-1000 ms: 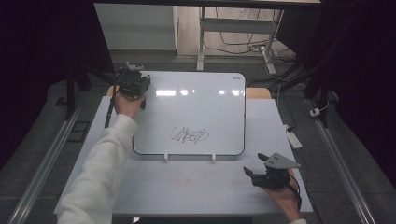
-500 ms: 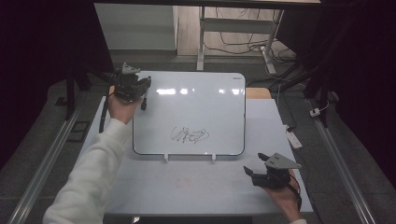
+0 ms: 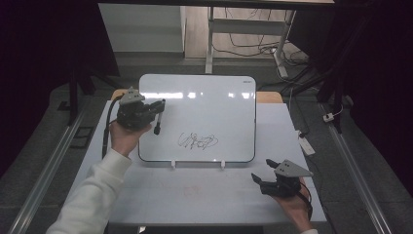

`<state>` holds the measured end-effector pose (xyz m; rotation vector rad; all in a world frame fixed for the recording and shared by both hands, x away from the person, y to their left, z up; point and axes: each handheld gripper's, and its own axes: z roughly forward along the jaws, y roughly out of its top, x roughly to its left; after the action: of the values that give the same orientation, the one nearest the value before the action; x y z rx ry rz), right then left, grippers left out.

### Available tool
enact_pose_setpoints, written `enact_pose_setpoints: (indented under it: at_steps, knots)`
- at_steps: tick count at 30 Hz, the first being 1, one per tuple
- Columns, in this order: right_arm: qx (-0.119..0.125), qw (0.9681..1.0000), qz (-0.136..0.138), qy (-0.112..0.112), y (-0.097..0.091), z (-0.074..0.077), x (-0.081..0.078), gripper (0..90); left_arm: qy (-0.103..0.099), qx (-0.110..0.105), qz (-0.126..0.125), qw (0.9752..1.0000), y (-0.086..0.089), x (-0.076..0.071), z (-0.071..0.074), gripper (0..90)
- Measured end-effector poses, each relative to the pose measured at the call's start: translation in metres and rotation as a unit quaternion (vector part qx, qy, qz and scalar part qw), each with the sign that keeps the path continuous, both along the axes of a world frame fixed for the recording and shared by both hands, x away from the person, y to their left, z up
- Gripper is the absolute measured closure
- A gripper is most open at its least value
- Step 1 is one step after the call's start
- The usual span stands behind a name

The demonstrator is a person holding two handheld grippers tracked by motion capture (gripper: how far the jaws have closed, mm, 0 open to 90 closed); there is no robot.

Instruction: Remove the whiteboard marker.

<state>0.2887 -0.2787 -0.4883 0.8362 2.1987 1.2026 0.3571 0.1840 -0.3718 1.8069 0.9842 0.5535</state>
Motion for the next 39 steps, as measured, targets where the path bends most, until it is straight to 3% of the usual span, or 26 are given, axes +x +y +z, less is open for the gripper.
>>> enact_pose_setpoints:
  at_steps: [8,11,15,21,25,28,29,37,39]
  knots:
    - [0.002,0.9998,0.019,-0.002,0.013,0.003,-0.003,24.5,0.002,-0.006,-0.049,0.9988,-0.017,-0.026,-0.013,81.7]
    - [0.015,0.9991,0.041,0.005,0.025,0.006,-0.003,24.7,0.002,-0.007,-0.067,0.9977,-0.026,-0.034,-0.017,81.7]
    - [0.027,0.9975,0.063,0.016,0.04,0.01,-0.003,25.7,0.007,-0.005,-0.103,0.9946,-0.045,-0.045,-0.025,81.7]
    - [0.044,0.9945,0.092,0.026,0.067,0.017,-0.004,29.1,0.014,-0.007,-0.135,0.9907,-0.067,-0.054,-0.036,81.7]
    - [0.056,0.9893,0.122,0.056,0.094,0.02,-0.002,31.6,0.017,-0.011,-0.159,0.9871,-0.087,-0.06,-0.044,81.7]
    - [0.058,0.9876,0.13,0.066,0.104,0.02,-0.001,33.6,0.019,-0.012,-0.164,0.9863,-0.093,-0.061,-0.047,81.7]
    - [0.062,0.9855,0.137,0.078,0.112,0.02,0.001,35.8,0.019,-0.013,-0.165,0.986,-0.096,-0.061,-0.048,81.6]
    - [0.067,0.9806,0.143,0.116,0.135,0.019,0.007,43.3,0.019,-0.013,-0.175,0.9843,-0.11,-0.064,-0.058,81.6]
    - [0.074,0.9781,0.139,0.136,0.141,0.017,0.01,46.8,0.021,-0.013,-0.177,0.9838,-0.113,-0.065,-0.06,81.6]
